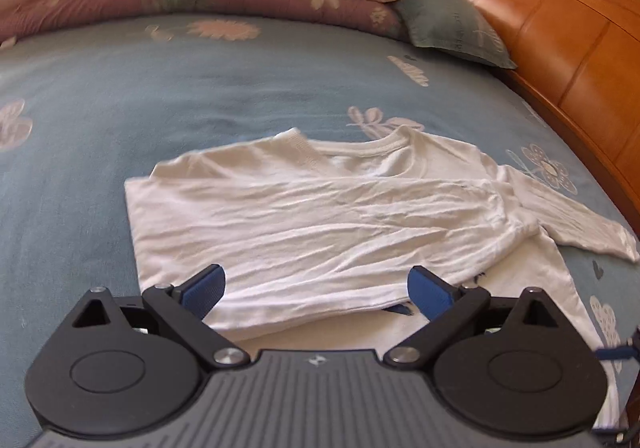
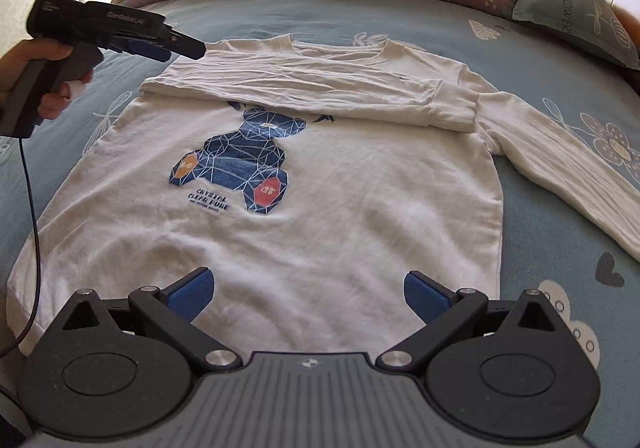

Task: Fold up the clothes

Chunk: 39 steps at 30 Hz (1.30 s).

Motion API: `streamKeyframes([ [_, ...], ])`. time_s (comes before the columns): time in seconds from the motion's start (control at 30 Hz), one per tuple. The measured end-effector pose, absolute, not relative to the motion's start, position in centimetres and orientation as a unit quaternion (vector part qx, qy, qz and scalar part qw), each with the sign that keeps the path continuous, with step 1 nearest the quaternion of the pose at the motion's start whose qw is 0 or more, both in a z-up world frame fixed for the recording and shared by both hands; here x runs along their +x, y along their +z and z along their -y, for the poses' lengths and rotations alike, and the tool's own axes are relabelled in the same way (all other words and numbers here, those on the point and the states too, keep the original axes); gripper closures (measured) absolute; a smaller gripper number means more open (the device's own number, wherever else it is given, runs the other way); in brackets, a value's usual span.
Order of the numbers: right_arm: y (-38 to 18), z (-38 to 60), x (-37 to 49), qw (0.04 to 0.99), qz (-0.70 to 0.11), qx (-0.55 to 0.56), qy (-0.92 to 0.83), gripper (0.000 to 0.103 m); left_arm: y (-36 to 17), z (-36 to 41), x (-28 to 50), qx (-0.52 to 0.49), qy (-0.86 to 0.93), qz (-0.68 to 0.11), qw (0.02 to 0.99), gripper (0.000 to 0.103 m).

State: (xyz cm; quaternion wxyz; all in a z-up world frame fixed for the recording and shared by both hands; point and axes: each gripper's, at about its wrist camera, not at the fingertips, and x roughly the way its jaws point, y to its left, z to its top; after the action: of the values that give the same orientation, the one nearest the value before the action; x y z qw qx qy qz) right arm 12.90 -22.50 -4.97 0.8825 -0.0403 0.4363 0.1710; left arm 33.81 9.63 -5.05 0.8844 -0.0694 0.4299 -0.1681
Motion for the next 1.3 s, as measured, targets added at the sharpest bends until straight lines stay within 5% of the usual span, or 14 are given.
streamKeyframes([
  [0.13, -5.2, 23.7, 11.1, 0.88, -0.445, -0.02, 0.166, 0.0, -7.1, -12.2, 33.5, -0.14, -0.163, -0.446, 0.869, 0.006],
  [0.67, -7.4, 22.3, 10.9, 0.882, -0.44, -0.076, 0.148, 0.0, 3.0, -9.0, 26.8, -0.065, -0.207, -0.444, 0.869, 0.001],
  [0.93, -7.6, 22.8, 10.4, 0.892, -0.421, -0.068, 0.147, 0.0, -6.4, -9.4, 26.6, -0.135, -0.163, -0.517, 0.829, 0.002],
  [1.3, -7.8, 22.8, 9.9, 0.9, -0.407, -0.064, 0.142, 0.0, -4.1, -10.9, 22.8, -0.125, -0.175, -0.469, 0.857, 0.002],
])
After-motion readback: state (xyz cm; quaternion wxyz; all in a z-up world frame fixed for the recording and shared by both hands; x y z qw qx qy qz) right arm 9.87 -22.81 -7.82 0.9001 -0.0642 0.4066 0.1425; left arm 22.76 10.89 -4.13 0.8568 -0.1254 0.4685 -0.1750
